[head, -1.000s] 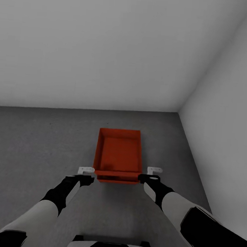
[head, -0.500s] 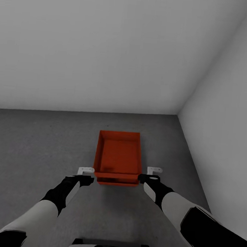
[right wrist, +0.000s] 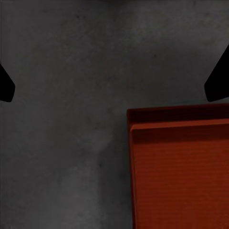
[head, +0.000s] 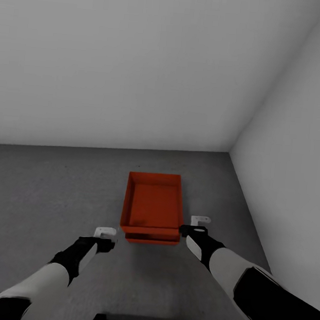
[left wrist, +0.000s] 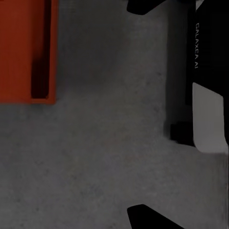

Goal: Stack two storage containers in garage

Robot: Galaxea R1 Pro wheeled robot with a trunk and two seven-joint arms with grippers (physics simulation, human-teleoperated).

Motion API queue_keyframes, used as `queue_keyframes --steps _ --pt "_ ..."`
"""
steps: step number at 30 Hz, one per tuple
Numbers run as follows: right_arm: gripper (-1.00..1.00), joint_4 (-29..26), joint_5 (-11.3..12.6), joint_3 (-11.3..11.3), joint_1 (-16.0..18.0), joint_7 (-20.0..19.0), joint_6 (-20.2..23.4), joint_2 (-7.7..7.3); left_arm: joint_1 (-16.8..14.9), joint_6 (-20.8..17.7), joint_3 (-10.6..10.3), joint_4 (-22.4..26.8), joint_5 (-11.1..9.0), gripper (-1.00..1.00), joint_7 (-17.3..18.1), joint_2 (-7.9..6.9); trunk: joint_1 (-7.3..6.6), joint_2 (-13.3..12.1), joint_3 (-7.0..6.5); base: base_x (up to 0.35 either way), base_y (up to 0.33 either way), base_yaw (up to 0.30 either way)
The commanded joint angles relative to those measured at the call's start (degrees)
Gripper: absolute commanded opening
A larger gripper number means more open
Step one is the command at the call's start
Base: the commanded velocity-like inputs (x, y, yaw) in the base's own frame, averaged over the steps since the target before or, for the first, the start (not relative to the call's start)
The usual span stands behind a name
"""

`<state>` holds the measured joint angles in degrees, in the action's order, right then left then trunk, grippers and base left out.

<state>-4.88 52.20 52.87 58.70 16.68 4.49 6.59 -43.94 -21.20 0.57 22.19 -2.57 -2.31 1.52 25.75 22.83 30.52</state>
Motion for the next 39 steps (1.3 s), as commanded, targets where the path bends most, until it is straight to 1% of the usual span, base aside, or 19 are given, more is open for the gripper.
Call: queue_keyframes --steps 1,3,5,8,10,13,19,28,30,34,36,39 --pt "1.0 0.4 0.3 0.5 0.0 0.4 0.3 0.0 0.0 -0.3 0.0 -1.3 -0.4 1.0 -0.2 -0.72 0.03 0.1 -0.02 0.0 0.0 0.0" --pt "1.0 1.3 0.3 0.5 -0.1 0.3 0.3 0.05 0.0 0.4 0.0 -4.3 -0.9 1.0 -0.1 -2.22 0.03 0.1 -0.2 0.0 0.0 0.0" --pt "1.0 2.1 0.4 0.5 -0.2 0.2 0.5 0.04 0.0 2.7 0.1 -7.8 -2.1 1.0 -0.1 -3.21 0.03 0.1 -0.36 0.0 0.0 0.0" --pt "1.0 2.6 0.4 0.5 -0.2 0.2 0.8 0.02 0.0 5.5 0.1 -11.1 -3.4 1.0 -0.1 -3.76 0.03 0.1 -0.48 0.0 0.0 0.0" --pt "1.0 2.9 0.5 0.5 -0.2 0.1 0.9 0.05 0.0 7.8 0.1 -14.3 -4.4 1.0 -0.1 -4.2 0.03 0.1 -0.51 0.0 0.0 0.0" --pt "1.0 3.0 0.5 0.5 -0.2 0.1 0.9 0.07 0.0 8.7 0.1 -16.3 -4.8 1.0 -0.1 -4.98 0.03 0.1 -0.53 0.0 0.0 0.0" --pt "1.0 3.0 0.5 0.5 -0.3 0.1 0.9 0.09 0.0 9.1 0.0 -19.0 -5.1 1.0 -0.1 -5.84 0.03 0.1 -0.53 0.0 0.0 0.0" --pt "1.0 3.1 0.5 0.5 -0.3 0.1 1.0 0.09 0.0 9.2 0.0 -19.7 -5.1 1.0 -0.1 -6.23 0.03 0.1 -0.53 0.0 0.0 0.0" --pt "1.0 4.3 0.5 0.5 -1.0 0.1 1.5 0.03 0.0 9.2 0.0 -19.8 -5.1 1.0 -0.1 -6.25 0.03 0.1 -0.53 0.0 0.0 0.0" --pt "1.0 6.0 0.6 0.6 -5.3 0.0 1.9 -0.01 0.0 9.2 0.0 -20.1 -5.2 1.0 -0.1 -6.32 0.03 0.1 -0.53 0.0 0.0 0.0" --pt "1.0 6.3 0.8 0.5 -6.3 -0.1 1.8 -0.01 0.0 9.2 0.0 -20.6 -5.2 1.0 -0.1 -6.34 0.03 0.1 -0.53 0.0 0.0 0.0" --pt "1.0 6.4 0.8 0.5 -7.0 -0.2 1.8 -0.01 0.0 9.2 0.0 -21.1 -5.2 1.0 -0.1 -6.35 0.03 0.1 -0.53 0.0 0.0 0.0"
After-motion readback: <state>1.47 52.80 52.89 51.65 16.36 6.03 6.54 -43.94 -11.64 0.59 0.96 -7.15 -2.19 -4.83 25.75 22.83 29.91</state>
